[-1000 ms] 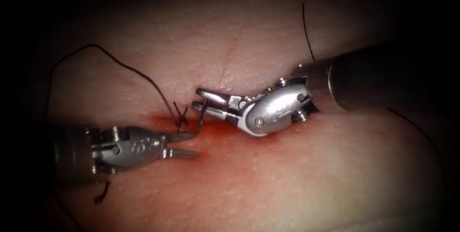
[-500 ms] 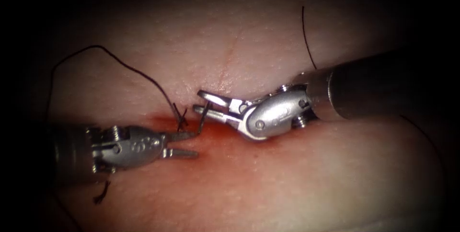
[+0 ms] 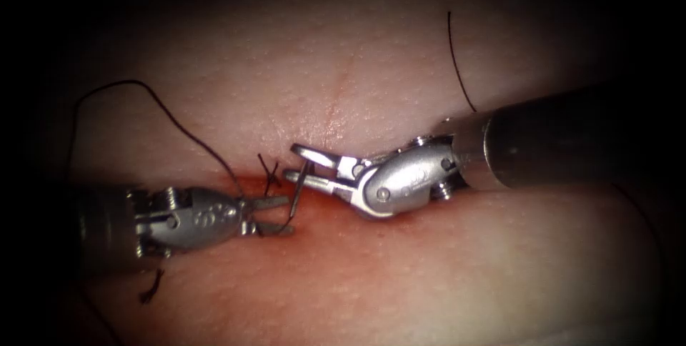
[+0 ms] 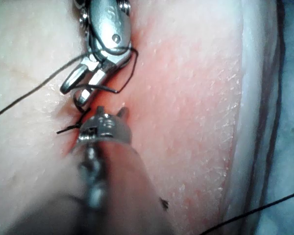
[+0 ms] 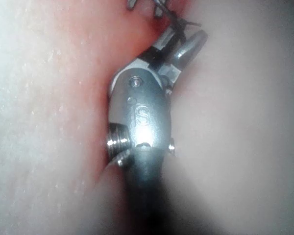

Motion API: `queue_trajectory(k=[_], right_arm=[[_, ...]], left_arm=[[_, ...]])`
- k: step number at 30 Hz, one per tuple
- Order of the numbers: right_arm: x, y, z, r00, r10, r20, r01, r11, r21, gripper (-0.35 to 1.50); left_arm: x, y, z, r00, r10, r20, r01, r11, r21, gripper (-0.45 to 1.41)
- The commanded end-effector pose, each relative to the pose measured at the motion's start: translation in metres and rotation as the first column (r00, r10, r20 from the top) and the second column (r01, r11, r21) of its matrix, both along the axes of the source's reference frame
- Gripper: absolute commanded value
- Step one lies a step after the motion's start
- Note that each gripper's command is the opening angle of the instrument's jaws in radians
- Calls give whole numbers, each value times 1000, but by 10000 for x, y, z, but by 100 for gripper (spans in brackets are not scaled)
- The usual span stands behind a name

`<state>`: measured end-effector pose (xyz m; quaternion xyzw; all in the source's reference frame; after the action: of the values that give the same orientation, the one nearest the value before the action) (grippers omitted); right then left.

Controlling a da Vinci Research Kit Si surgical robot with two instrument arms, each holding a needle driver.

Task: Wound Closure
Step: Throw the needle through the top of the cut with the right gripper.

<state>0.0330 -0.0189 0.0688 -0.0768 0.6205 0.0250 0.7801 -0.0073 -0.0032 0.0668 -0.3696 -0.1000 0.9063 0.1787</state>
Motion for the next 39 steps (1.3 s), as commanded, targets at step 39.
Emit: queue_trajectory(k=[39], right_arm=[[1,-1,11,992,86,90,-117,893,435,-35]], left_arm=[[-16,2,9,999,-42,15,43,998,-37,7]])
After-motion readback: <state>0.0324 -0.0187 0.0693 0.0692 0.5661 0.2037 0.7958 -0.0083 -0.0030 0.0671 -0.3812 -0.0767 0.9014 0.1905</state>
